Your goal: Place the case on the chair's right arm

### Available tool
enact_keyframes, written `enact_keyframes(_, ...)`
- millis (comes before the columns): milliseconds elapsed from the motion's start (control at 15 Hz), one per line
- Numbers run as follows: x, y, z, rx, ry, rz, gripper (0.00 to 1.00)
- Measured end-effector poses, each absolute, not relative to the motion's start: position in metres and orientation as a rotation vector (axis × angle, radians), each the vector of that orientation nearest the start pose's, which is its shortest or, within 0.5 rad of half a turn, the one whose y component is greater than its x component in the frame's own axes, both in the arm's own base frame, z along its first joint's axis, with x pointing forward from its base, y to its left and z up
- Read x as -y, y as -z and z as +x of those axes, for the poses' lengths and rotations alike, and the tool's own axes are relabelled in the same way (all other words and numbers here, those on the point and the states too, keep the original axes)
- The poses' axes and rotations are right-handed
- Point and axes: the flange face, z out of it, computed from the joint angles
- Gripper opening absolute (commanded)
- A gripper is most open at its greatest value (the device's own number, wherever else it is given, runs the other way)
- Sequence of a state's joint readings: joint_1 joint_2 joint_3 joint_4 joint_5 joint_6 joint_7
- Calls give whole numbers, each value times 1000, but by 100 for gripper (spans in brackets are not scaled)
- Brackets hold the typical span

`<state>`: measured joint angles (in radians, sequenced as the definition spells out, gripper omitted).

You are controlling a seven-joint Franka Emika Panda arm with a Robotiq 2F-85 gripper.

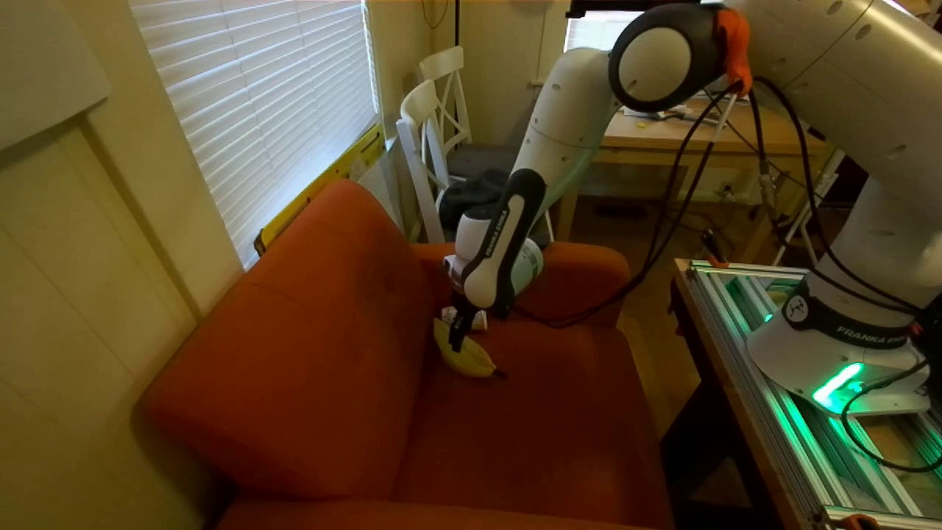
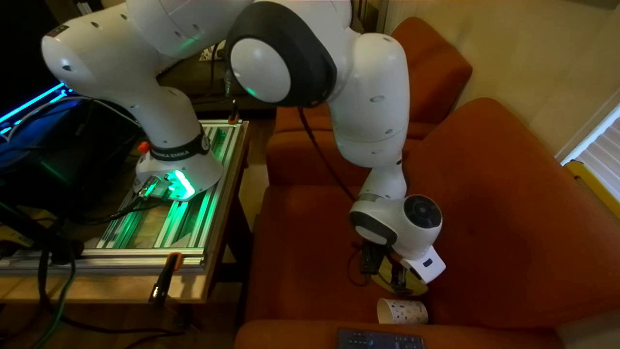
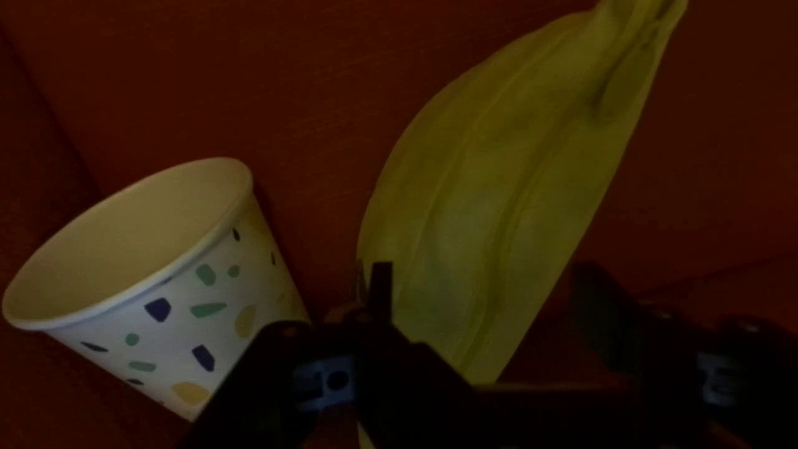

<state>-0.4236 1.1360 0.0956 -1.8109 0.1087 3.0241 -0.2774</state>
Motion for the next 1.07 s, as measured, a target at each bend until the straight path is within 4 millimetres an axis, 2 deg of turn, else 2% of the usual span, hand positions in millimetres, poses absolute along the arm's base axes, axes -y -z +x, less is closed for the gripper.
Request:
enact_keyframes(333,189,82,549,-305,115,-3041,8)
enact_keyframes(467,191,84,553,-303,99,-3036,1)
enact_keyframes(800,191,83,562,-290,37,-3012,2)
enact_keyframes(1067,187,67,570,-243,2,-2964,2)
